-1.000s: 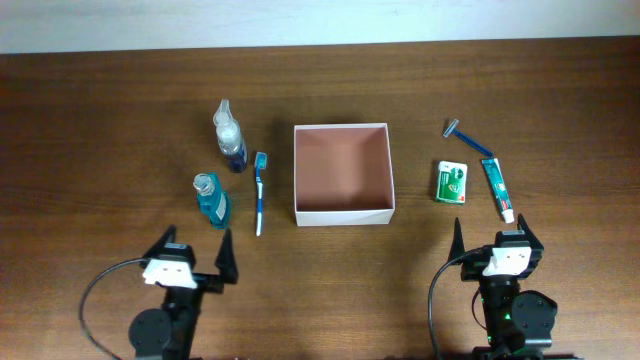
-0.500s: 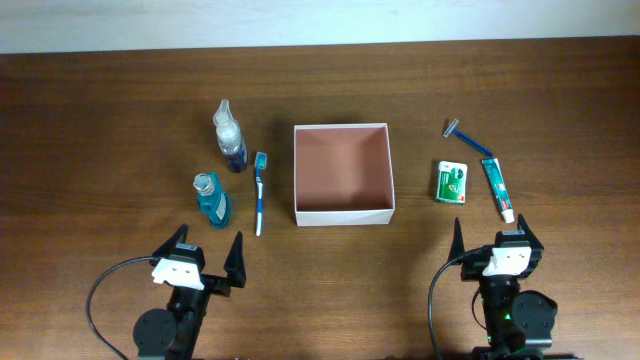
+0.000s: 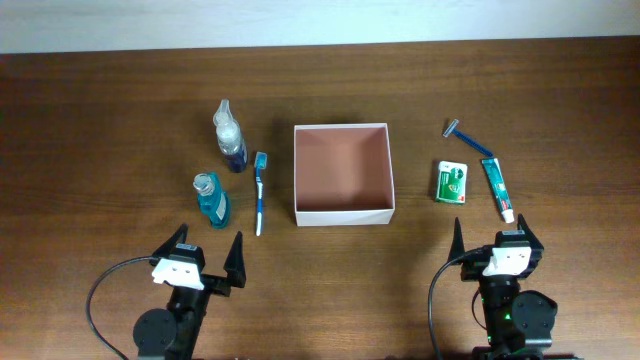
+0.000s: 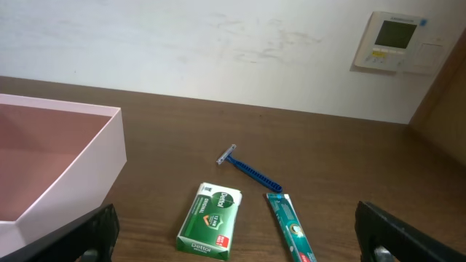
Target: Pack container
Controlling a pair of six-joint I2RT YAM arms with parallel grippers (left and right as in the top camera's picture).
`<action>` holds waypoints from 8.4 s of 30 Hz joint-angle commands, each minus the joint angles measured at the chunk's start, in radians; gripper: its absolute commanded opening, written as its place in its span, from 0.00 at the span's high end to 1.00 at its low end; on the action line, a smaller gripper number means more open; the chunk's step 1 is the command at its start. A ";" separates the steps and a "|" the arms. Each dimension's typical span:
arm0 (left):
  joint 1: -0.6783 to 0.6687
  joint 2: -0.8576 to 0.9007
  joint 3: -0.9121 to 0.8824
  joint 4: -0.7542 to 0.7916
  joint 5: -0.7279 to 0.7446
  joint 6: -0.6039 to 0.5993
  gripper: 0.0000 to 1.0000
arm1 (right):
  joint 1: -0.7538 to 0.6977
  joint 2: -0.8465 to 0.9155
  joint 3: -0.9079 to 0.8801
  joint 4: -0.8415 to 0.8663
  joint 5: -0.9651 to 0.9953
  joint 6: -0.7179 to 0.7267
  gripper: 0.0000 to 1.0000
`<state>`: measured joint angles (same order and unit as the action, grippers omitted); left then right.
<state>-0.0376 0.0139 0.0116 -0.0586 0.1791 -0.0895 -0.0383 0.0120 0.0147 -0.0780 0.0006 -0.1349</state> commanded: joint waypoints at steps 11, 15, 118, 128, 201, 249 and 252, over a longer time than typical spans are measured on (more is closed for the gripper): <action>-0.003 -0.008 -0.002 -0.006 -0.003 0.016 0.01 | 0.005 -0.008 -0.009 0.000 0.011 0.000 0.01; -0.003 -0.008 -0.002 -0.006 -0.003 0.016 0.01 | 0.005 -0.008 -0.009 0.000 0.011 0.000 0.01; -0.003 -0.008 -0.002 -0.006 -0.003 0.016 0.01 | 0.003 0.216 0.191 -0.292 0.096 0.170 0.01; -0.003 -0.008 -0.002 -0.006 -0.003 0.016 0.01 | 0.003 0.216 0.191 -0.318 0.027 0.171 0.01; -0.003 -0.008 -0.002 -0.006 -0.003 0.016 0.01 | 0.004 0.206 0.191 -0.426 0.127 0.323 0.01; -0.003 0.796 1.138 -1.060 0.031 0.098 0.01 | 0.004 0.206 0.191 -0.428 0.127 0.323 0.01; -0.003 0.999 1.282 -1.172 0.035 0.098 0.01 | 0.004 0.206 0.191 -0.428 0.127 0.323 0.01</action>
<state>-0.0376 0.8730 1.1954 -1.1923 0.2192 -0.0074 -0.0383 0.2253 0.2089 -0.5087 0.1150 0.1844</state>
